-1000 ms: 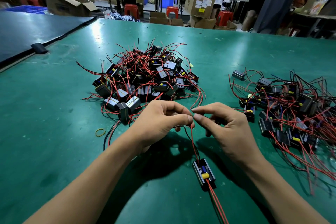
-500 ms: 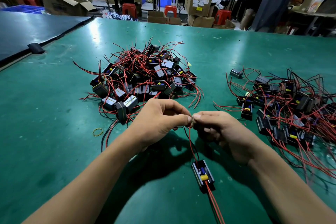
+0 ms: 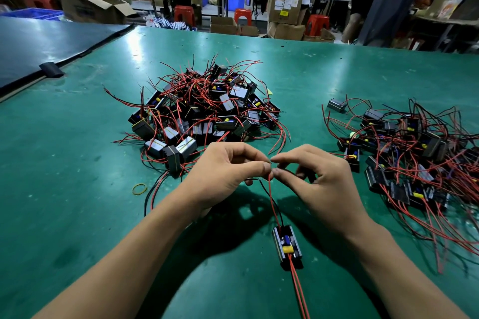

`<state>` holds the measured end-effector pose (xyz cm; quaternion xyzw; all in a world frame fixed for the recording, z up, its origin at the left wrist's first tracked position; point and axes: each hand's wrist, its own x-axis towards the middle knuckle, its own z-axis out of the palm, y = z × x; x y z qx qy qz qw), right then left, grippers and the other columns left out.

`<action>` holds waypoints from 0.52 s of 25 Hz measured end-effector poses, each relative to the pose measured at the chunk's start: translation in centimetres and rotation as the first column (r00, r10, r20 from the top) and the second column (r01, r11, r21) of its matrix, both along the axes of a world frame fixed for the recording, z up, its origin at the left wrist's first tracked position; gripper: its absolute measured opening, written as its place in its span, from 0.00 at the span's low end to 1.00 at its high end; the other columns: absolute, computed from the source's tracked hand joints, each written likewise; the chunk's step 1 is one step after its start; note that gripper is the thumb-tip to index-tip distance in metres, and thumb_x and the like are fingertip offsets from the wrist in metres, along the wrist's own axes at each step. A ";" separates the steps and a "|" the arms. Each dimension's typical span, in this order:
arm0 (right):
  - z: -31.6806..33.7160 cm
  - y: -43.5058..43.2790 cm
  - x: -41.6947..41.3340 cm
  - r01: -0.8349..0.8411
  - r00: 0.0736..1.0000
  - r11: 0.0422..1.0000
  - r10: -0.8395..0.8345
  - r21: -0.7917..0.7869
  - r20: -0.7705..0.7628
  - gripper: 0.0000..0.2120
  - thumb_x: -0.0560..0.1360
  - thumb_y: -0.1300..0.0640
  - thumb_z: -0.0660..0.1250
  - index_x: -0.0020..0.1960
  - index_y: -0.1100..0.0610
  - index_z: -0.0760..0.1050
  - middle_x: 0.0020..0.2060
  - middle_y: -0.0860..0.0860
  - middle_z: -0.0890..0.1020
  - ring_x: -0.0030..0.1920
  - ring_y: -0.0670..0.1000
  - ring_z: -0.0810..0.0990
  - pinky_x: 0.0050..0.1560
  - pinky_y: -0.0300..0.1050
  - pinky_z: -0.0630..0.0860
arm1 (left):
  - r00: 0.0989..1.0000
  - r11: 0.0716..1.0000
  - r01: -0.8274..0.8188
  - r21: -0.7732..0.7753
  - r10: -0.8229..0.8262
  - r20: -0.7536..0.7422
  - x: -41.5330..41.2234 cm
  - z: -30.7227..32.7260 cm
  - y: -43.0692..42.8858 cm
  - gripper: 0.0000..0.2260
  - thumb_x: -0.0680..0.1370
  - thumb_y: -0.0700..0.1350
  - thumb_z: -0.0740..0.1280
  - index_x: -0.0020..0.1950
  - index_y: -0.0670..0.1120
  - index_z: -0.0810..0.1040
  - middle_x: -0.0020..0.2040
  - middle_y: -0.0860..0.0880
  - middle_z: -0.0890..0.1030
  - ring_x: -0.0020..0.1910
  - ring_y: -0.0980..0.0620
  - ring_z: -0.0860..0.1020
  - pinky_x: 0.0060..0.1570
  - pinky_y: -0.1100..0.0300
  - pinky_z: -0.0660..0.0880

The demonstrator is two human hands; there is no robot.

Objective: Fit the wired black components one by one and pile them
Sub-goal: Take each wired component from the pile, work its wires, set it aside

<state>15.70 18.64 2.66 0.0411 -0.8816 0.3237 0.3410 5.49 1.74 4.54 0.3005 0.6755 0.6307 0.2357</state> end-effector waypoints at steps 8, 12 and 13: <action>0.0 0.4 -0.2 0.024 0.999 0.989 -0.019 0.149 -0.036 0.07 0.78 0.51 0.71 0.47 0.53 0.84 0.40 0.45 0.82 0.37 0.47 0.79 0.36 0.50 0.77 | 0.999 0.999 0.039 -0.001 -0.039 -0.013 0.0 -0.1 -0.1 0.03 0.74 0.36 0.72 0.42 0.43 0.83 0.39 0.44 0.86 0.37 0.55 0.80 0.36 0.68 0.73; 0.5 -1.0 -0.2 0.033 0.995 0.973 -0.011 -0.228 0.097 0.08 0.77 0.55 0.69 0.40 0.54 0.82 0.30 0.42 0.77 0.30 0.42 0.72 0.34 0.34 0.67 | 1.000 0.998 0.027 0.048 -0.027 -0.013 0.2 0.0 0.1 0.02 0.73 0.35 0.73 0.43 0.42 0.83 0.38 0.45 0.85 0.36 0.56 0.80 0.37 0.69 0.74; 0.7 -1.6 -0.3 0.024 0.985 0.897 0.055 -0.440 0.165 0.10 0.78 0.56 0.68 0.38 0.55 0.81 0.28 0.42 0.75 0.29 0.41 0.69 0.31 0.33 0.65 | 1.000 0.998 0.021 0.062 -0.020 -0.012 0.3 0.0 0.2 0.02 0.73 0.35 0.73 0.43 0.41 0.83 0.38 0.45 0.85 0.37 0.56 0.81 0.38 0.69 0.74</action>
